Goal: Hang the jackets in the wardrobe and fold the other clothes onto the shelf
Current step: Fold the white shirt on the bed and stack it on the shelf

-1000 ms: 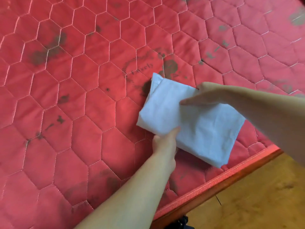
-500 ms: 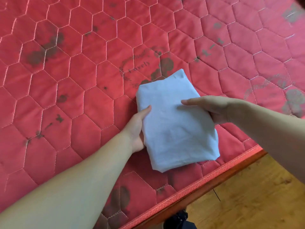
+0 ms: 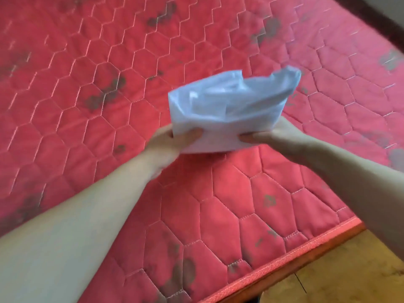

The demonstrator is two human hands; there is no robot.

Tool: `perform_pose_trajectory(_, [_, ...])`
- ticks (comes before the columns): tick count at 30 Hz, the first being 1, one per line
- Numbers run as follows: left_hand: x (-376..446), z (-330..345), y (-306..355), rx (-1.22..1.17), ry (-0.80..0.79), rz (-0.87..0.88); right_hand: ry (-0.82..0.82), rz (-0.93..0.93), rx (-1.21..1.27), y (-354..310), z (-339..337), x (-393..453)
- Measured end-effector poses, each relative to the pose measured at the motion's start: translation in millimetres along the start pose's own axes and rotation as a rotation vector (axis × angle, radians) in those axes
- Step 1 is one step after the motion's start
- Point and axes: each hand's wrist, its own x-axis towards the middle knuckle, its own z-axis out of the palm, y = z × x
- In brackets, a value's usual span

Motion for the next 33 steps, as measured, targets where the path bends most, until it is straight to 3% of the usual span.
perform_pose_trajectory(2, [-18,2,-43,-0.026,-0.159,-0.129,-0.139,0.058,-0.078,30,16,-24])
perform_pose_trajectory(4, [-42,9,-87,0.105,-0.294,-0.139,-0.271,0.114,-0.091,60,32,-50])
perform_pose_trajectory(7, [-69,13,-124,0.067,-0.222,-0.037,-0.275,0.182,-0.045,85,45,-71])
perform_pose_trajectory(11, [-72,19,-116,0.029,-0.15,-0.003,-0.249,0.179,-0.093,85,49,-67])
perform_pose_trajectory(14, [-59,22,-103,0.11,-0.015,-0.095,-0.121,0.161,-0.142,87,49,-54])
perform_pose_trajectory(18, [-26,24,-89,0.207,0.138,-0.093,0.19,0.314,-0.181,88,47,-31])
perform_pose_trajectory(21, [-12,29,-89,0.211,0.169,-0.086,0.362,0.368,-0.097,87,50,-15])
perform_pose_trajectory(25, [-6,35,-101,0.418,0.163,-0.154,0.429,0.428,-0.256,89,56,1])
perform_pose_trajectory(27, [-1,38,-104,0.435,0.167,-0.168,0.578,0.301,-0.361,88,56,4])
perform_pose_trajectory(29, [6,42,-103,0.465,0.159,-0.186,0.754,-0.031,-0.499,80,63,-3])
perform_pose_trajectory(31, [9,45,-102,0.56,0.135,-0.2,0.628,-0.441,-0.738,72,83,-15])
perform_pose_trajectory(33, [14,45,-104,0.625,0.123,-0.197,0.307,-0.623,-0.984,84,100,-19])
